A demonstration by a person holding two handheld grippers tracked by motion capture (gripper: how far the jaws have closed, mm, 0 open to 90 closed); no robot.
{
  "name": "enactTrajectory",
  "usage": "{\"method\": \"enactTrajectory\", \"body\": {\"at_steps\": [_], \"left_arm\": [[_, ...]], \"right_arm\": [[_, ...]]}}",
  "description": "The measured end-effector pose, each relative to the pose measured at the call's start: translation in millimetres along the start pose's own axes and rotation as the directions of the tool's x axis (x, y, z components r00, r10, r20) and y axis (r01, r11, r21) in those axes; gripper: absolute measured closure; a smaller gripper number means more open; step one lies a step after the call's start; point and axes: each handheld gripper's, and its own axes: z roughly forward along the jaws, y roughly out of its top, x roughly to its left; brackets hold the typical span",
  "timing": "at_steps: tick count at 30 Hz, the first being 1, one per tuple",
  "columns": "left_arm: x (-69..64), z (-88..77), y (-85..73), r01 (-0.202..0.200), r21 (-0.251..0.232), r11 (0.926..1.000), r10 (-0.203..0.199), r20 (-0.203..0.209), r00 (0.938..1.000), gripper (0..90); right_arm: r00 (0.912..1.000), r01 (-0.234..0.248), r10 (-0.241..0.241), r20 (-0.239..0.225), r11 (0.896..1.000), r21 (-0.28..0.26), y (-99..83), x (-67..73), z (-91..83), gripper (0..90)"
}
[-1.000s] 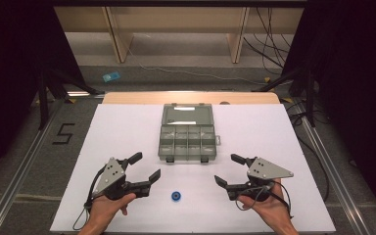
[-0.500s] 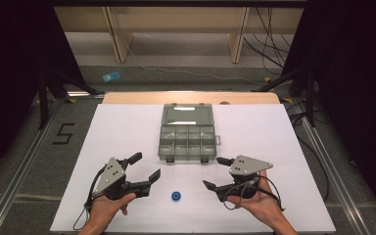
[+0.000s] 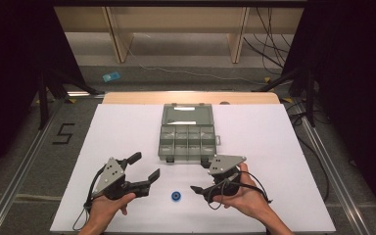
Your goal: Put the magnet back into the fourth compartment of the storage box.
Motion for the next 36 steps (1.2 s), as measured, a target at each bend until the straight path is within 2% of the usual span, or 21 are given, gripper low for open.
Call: {"method": "enactTrajectory", "body": {"at_steps": [10, 18, 24, 27, 29, 30, 31, 36], "left_arm": [[0.3, -0.6, 0.3, 0.003, -0.003, 1.0000, -0.003, -0.003, 1.0000, 15.9], [1.3, -1.2, 0.5, 0.004, -0.008, 1.0000, -0.004, -0.010, 0.9999, 15.9], [1.3, -1.4, 0.7, 0.003, -0.007, 1.0000, -0.003, -0.013, 0.9999, 15.9], [1.5, -1.6, 0.6, 0.005, -0.007, 1.0000, -0.005, -0.017, 0.9998, 15.9], [1.6, -1.7, 0.6, 0.005, -0.008, 1.0000, -0.005, -0.016, 0.9999, 15.9], [1.6, -1.8, 0.7, 0.005, -0.008, 1.0000, -0.005, -0.017, 0.9999, 15.9], [1.6, -1.9, 0.7, 0.004, -0.009, 0.9999, -0.004, -0.017, 0.9999, 15.9], [2.1, -2.1, 0.7, 0.002, -0.009, 1.0000, -0.003, -0.023, 0.9997, 15.9]], "right_arm": [[0.9989, 0.024, -0.021, -0.041, 0.997, 0.073, 8.1, 2.7, 15.3, 24.1], [0.9967, 0.045, -0.035, -0.073, 0.990, 0.136, 9.3, 6.0, 30.2, 25.2], [0.9925, 0.086, -0.069, -0.101, 0.981, 0.175, 14.7, 9.0, 37.9, 26.4], [0.9903, 0.099, -0.077, -0.116, 0.975, 0.200, 15.7, 11.1, 43.5, 27.1], [0.9873, 0.122, -0.094, -0.128, 0.966, 0.226, 16.6, 12.6, 48.4, 28.3], [0.9873, 0.122, -0.094, -0.128, 0.966, 0.226, 16.6, 12.6, 48.4, 28.3], [0.9858, 0.134, -0.105, -0.131, 0.961, 0.242, 17.6, 13.8, 51.2, 29.2], [0.9831, 0.149, -0.115, -0.142, 0.954, 0.261, 20.6, 15.6, 57.2, 30.1]]}}
